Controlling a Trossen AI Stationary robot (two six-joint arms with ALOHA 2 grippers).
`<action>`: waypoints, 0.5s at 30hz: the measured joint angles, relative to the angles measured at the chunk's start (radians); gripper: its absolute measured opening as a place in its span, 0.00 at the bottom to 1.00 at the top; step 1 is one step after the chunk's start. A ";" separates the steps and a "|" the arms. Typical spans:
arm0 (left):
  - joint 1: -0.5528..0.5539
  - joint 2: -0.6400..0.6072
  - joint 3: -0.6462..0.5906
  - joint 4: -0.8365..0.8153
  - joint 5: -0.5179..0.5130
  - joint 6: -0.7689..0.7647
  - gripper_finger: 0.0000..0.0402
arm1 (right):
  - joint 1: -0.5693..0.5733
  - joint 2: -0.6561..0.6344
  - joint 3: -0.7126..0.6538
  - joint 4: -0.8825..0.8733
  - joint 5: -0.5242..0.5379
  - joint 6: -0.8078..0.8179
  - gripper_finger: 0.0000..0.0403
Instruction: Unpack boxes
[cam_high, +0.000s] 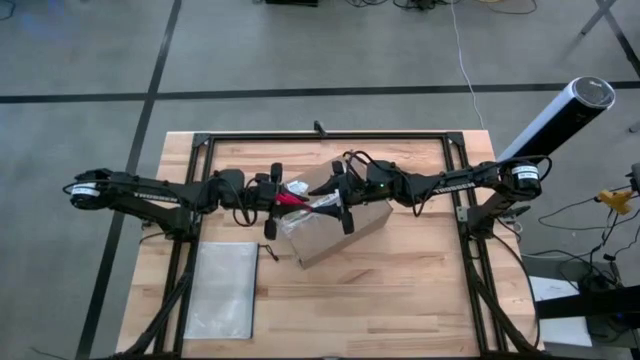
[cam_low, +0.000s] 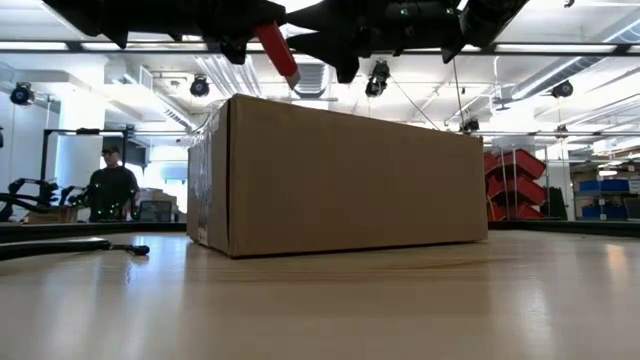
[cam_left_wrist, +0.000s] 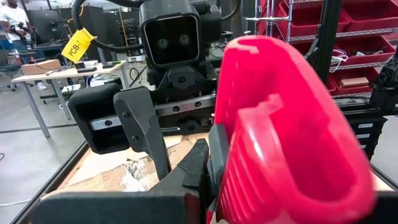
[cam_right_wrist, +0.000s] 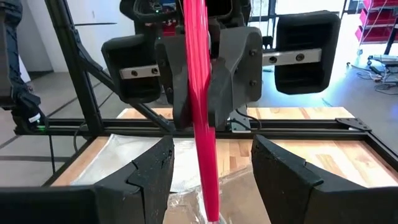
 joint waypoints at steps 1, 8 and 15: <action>0.000 0.000 0.000 0.002 0.000 0.000 0.08 | 0.002 0.000 0.000 0.000 0.000 0.000 0.47; 0.000 0.000 0.000 0.008 0.000 0.000 0.08 | 0.006 0.037 0.035 0.000 -0.023 0.006 0.47; 0.000 -0.001 -0.001 0.001 0.001 -0.006 0.08 | 0.019 0.149 0.174 -0.094 -0.060 -0.011 0.47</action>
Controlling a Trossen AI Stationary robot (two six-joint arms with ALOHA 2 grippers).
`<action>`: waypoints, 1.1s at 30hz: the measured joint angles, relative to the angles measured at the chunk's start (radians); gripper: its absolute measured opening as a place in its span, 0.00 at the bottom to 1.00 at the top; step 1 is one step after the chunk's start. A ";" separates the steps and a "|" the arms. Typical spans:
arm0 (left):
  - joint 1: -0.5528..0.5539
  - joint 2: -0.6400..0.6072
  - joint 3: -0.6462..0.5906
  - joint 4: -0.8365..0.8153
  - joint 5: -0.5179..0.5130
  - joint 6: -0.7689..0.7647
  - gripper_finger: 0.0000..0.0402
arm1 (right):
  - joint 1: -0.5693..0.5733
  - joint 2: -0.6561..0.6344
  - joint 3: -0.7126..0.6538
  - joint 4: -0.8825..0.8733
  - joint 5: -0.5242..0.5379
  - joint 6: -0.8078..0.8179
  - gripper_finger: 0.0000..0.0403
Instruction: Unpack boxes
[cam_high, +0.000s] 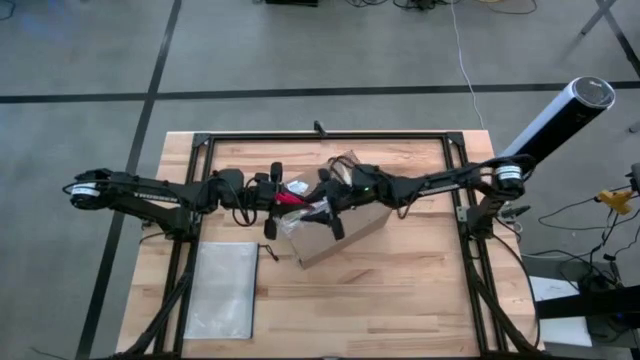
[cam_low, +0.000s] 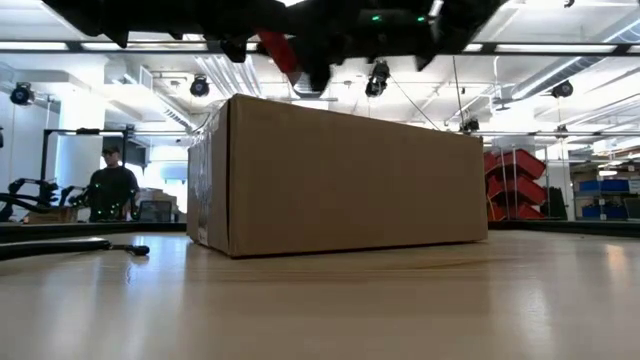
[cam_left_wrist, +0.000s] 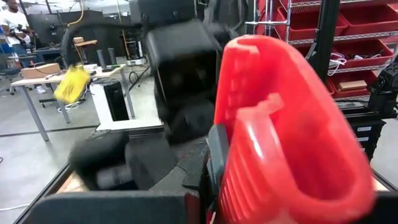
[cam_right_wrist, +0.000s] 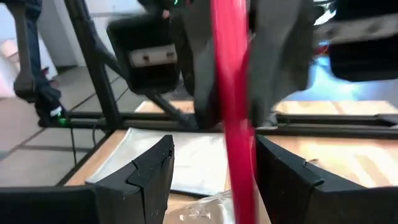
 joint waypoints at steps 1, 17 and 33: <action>0.000 0.000 0.000 -0.001 0.000 -0.001 0.08 | 0.002 0.016 0.020 -0.014 -0.005 -0.003 0.47; 0.000 -0.001 0.000 -0.021 0.001 -0.006 0.08 | 0.016 0.132 0.180 -0.123 -0.038 -0.031 0.47; 0.000 -0.105 0.000 -0.170 -0.043 -0.009 0.08 | -0.035 0.062 0.180 -0.286 -0.033 -0.083 0.47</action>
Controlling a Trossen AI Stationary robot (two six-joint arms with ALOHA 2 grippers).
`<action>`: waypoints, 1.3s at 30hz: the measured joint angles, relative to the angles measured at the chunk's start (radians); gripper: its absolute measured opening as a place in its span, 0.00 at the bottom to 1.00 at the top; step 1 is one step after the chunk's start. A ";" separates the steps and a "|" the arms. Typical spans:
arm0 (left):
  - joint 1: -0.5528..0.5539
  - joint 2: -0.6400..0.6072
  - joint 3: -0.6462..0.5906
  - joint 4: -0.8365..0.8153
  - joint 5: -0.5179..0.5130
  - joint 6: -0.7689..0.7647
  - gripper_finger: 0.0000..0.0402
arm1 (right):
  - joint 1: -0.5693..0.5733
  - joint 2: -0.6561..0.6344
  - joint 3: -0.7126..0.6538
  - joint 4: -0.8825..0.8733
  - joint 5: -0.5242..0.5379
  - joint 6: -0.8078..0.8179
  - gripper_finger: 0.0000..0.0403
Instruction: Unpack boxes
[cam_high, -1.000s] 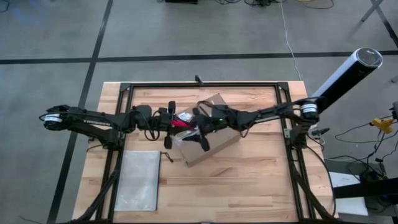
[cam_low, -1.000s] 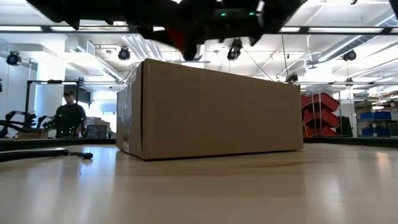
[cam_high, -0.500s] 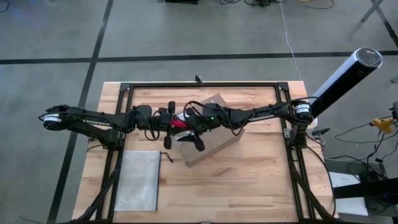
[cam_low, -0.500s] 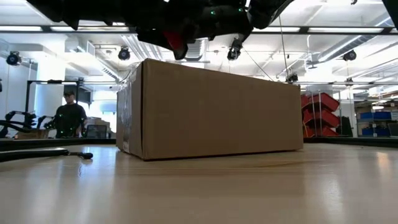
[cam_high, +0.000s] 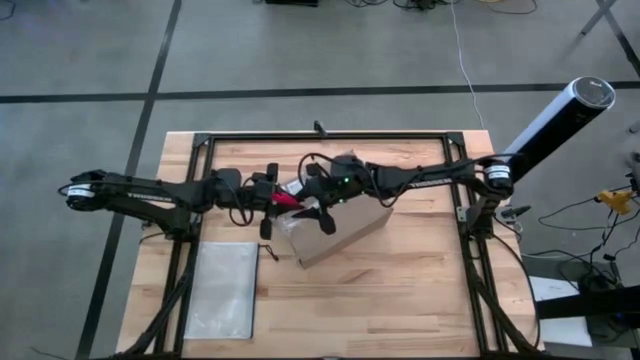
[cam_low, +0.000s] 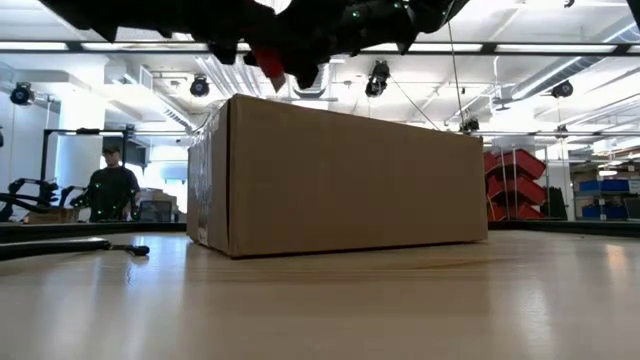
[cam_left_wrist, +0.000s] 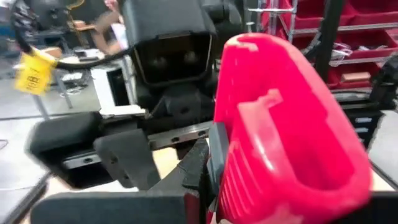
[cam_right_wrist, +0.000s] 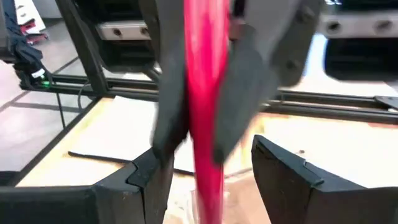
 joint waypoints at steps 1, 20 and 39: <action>0.000 -0.011 0.000 -0.011 -0.004 0.000 0.08 | -0.004 -0.004 0.000 -0.010 0.000 -0.002 0.47; -0.001 -0.187 0.000 -0.246 -0.036 -0.023 0.08 | -0.031 -0.134 -0.048 -0.174 -0.001 -0.031 0.47; -0.001 -0.277 -0.001 -0.377 -0.071 -0.049 0.08 | -0.083 -0.444 -0.524 0.307 0.000 0.100 0.39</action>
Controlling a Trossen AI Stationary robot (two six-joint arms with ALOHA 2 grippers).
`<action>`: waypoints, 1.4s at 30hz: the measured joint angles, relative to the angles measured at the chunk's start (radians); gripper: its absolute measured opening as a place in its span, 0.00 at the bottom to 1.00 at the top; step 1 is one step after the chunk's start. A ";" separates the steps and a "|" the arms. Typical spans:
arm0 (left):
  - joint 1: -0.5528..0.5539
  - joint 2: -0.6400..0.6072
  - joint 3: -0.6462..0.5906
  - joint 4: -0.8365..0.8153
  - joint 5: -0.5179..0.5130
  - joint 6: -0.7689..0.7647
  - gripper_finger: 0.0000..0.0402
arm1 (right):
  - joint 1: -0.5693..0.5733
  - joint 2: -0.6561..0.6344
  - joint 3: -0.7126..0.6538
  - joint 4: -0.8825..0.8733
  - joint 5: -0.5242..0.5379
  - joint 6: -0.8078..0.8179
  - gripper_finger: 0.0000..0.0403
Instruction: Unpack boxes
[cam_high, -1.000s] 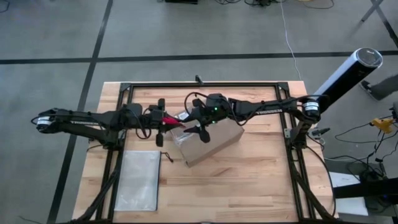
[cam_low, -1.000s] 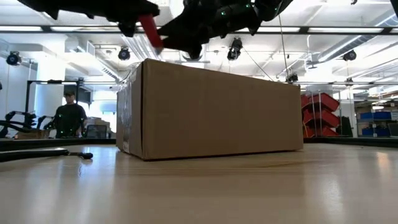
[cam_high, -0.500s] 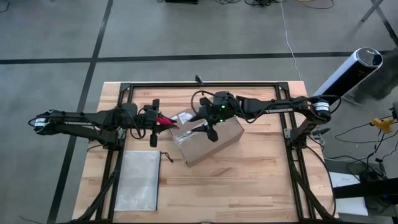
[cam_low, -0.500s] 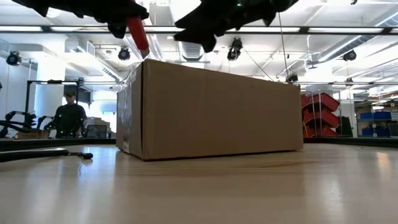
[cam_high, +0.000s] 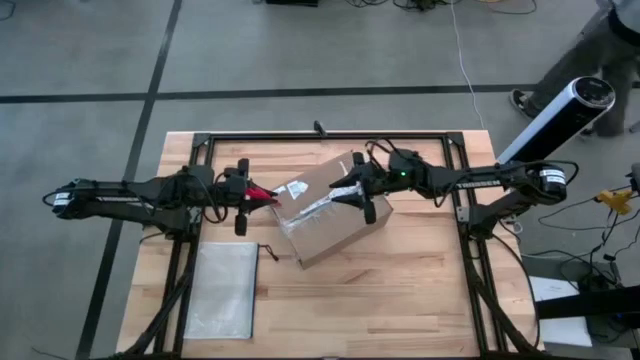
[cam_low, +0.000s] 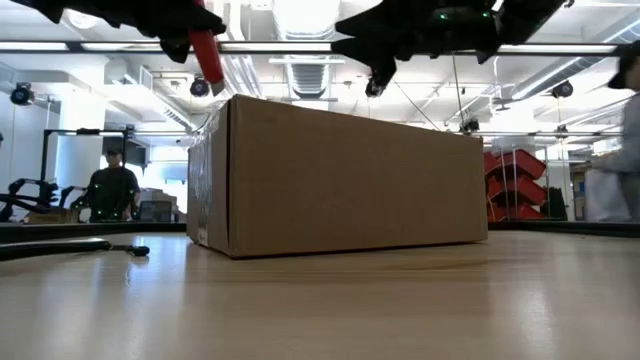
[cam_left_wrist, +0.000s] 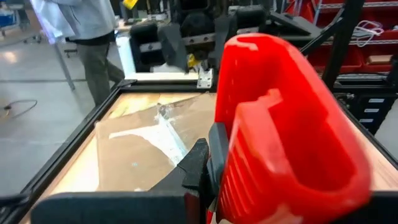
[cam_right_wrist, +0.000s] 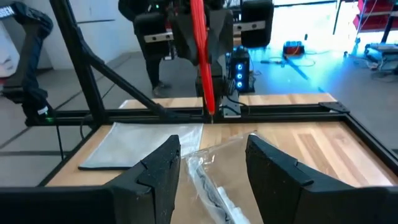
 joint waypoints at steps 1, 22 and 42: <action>0.000 -0.004 0.000 -0.006 -0.002 -0.009 0.08 | 0.000 -0.002 -0.001 0.000 0.000 -0.002 0.39; -0.002 -0.113 -0.213 -0.012 0.043 -0.425 0.08 | -0.004 -0.004 -0.001 -0.004 0.018 -0.017 0.38; -0.003 -0.205 -0.436 0.146 0.047 -0.640 0.09 | -0.004 -0.002 -0.001 -0.010 0.030 -0.006 0.37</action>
